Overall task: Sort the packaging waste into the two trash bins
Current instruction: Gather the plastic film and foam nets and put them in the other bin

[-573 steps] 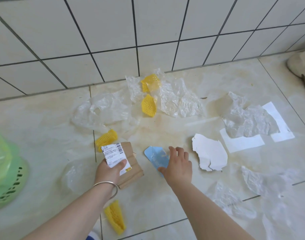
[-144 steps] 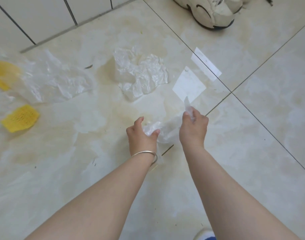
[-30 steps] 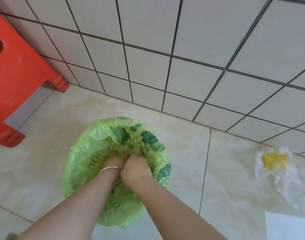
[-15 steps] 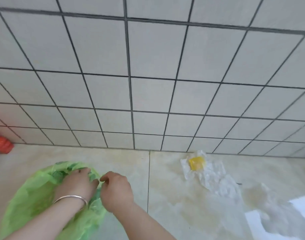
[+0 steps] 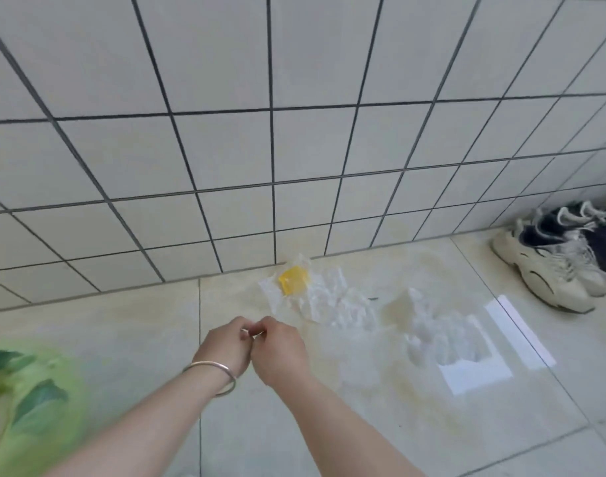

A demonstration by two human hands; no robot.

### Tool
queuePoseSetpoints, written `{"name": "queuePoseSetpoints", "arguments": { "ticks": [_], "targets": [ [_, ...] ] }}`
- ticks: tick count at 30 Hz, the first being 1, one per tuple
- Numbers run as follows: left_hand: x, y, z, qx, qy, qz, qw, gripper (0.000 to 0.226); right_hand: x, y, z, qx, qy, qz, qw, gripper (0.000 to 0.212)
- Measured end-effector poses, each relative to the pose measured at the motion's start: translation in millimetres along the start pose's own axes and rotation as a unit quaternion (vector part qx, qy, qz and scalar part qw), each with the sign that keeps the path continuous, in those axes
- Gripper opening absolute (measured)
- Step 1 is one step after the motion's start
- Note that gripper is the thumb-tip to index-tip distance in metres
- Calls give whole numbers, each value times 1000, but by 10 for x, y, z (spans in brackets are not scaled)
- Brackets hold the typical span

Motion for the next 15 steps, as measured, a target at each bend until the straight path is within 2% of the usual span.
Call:
{"name": "queuePoseSetpoints", "arguments": {
  "ticks": [4,8,15],
  "targets": [
    [-436,89,353,14,-56,-7,998,30,128,438,439,-44,-1,-4,999,36],
    [-731,66,754,15,-75,22,997,34,144,799,911,-78,-5,-11,997,35],
    [-942,-41,1519,-24,-43,118,992,41,121,1268,1618,-120,27,-48,991,38]
  ]
}}
Point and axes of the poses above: each hand's wrist, its own z-axis towards the middle knuckle, its own x-axis out of the back of the hand, y = z × x, the point moved 3 cm from there along z, towards the middle knuckle, and after that the axes turned 6 degrees about -x, right-handed, at the moved point
